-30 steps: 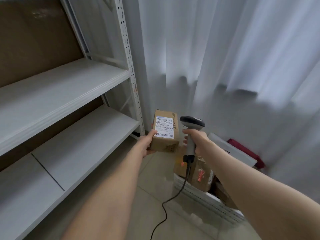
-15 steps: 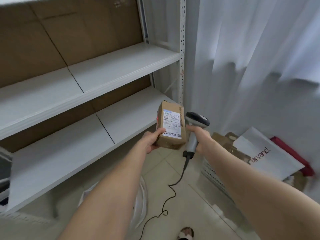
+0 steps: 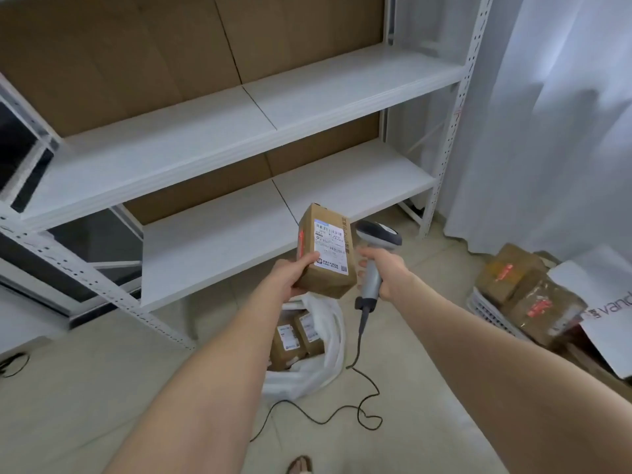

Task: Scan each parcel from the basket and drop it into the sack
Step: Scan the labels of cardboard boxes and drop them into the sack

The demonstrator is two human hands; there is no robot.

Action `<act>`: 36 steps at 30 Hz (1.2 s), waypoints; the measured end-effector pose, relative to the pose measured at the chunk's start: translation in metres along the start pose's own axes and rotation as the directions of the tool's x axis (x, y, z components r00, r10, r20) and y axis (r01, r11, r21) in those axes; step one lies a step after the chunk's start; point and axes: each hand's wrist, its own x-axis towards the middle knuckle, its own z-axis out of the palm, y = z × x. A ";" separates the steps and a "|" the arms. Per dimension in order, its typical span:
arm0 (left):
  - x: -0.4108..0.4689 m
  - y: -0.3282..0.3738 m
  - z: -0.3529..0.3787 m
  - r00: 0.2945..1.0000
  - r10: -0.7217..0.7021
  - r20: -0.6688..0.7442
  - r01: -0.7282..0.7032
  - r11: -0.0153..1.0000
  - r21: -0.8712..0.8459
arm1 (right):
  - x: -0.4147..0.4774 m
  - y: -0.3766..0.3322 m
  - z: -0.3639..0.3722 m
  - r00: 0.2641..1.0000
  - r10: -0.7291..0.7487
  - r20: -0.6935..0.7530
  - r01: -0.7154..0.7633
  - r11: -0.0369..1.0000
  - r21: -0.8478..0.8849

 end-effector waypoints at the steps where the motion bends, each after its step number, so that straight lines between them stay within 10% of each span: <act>1: 0.003 -0.004 -0.012 0.999 -0.021 -0.024 0.022 1.000 0.011 | 0.004 0.007 0.011 1.000 0.002 0.001 -0.002 1.000 0.005; 20: 0.245 -0.178 -0.206 0.853 -0.521 0.031 0.521 0.853 0.024 | 0.198 0.238 0.199 0.948 0.285 -0.139 -0.279 0.958 0.065; 36: 0.539 -0.332 -0.186 0.856 -0.501 -0.131 0.487 0.865 -0.125 | 0.458 0.405 0.220 0.939 0.326 -0.112 -0.315 0.943 0.104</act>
